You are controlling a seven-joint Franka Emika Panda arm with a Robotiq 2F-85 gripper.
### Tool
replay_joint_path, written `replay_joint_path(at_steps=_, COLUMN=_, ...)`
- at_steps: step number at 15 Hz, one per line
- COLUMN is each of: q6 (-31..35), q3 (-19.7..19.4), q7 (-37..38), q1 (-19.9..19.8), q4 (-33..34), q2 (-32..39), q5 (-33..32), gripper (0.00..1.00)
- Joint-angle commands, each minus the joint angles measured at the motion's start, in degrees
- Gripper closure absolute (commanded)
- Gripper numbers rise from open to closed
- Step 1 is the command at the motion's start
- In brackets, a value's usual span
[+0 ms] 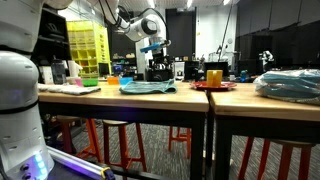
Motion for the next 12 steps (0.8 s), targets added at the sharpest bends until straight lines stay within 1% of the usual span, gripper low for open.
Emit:
replay_joint_path(at_steps=1, q6=-2.32, q3=-0.49, q7=-3.99, q1=0.14, q4=-6.77, q2=-6.09, q5=-2.66, gripper=0.00)
replay_joint_path(at_steps=3, q6=-1.92, q3=-0.84, q7=-3.49, q1=0.74, q4=-9.73, q2=-7.91, q5=-6.43, gripper=0.00)
replay_joint_path(at_steps=6, q6=0.77, q3=-1.31, q7=0.09, q1=1.30, q4=-14.91, q2=-10.61, q5=-15.68, gripper=0.00)
replay_joint_path(at_steps=9, q6=2.71, q3=-1.52, q7=2.84, q1=1.06, q4=-19.05, q2=-12.25, q5=-22.55, gripper=0.00)
replay_joint_path(at_steps=12, q6=4.09, q3=-1.80, q7=3.59, q1=0.66, q4=-22.77, q2=-13.57, q5=-25.32, gripper=0.00)
